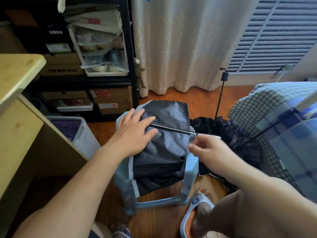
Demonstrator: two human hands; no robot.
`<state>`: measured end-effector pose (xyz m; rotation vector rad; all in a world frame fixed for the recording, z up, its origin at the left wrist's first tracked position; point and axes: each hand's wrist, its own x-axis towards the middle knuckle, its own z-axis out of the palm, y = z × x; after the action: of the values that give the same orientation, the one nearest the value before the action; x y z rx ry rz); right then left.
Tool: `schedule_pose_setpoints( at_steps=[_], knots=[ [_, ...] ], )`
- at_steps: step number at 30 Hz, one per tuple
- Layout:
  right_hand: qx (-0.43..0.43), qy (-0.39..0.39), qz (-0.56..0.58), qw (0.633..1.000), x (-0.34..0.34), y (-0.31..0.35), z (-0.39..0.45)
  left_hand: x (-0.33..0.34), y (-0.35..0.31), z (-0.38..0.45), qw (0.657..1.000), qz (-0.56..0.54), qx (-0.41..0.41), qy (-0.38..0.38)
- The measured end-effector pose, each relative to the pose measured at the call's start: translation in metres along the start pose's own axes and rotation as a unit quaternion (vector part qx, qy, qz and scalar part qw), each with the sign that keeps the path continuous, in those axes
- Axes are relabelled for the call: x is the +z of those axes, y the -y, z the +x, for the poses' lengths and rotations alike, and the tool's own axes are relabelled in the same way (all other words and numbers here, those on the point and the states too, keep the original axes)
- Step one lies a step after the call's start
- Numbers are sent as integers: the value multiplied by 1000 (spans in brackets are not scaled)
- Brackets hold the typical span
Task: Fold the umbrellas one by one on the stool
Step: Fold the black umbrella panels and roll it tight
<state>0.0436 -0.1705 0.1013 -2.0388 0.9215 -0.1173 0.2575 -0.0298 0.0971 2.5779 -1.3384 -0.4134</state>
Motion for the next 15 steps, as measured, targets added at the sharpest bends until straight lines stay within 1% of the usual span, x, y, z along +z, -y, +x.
schedule_pose_setpoints(
  at_steps=[2,4,5,7,8,9,10,12,13,15],
  knots=[
    [29,-10,42,999,14,-15,-21,-6,-7,-15,996,-46,-45,-68],
    [54,-22,112,992,24,-24,-30,-10,-9,-37,981,-102,-127,-108],
    [62,-21,140,988,27,-25,-32,-10,-8,-49,974,-120,-165,-102],
    [49,-1,156,987,28,-23,-37,-7,-7,-71,968,-132,-212,-30],
    [36,10,157,987,28,-21,-38,-4,-6,-79,967,-138,-214,13],
    [26,14,157,987,27,-19,-40,-2,-7,-85,965,-153,-209,39],
    [14,12,159,987,27,-17,-40,1,-6,-87,961,-180,-204,49],
    [-15,-3,190,982,26,-16,-40,1,-6,-91,940,-281,-195,23],
    [-26,-8,223,974,25,-15,-40,-1,-6,-93,918,-350,-186,-4],
    [-44,-15,284,958,23,-11,-38,-8,-8,-98,862,-479,-148,-78]
  ],
)
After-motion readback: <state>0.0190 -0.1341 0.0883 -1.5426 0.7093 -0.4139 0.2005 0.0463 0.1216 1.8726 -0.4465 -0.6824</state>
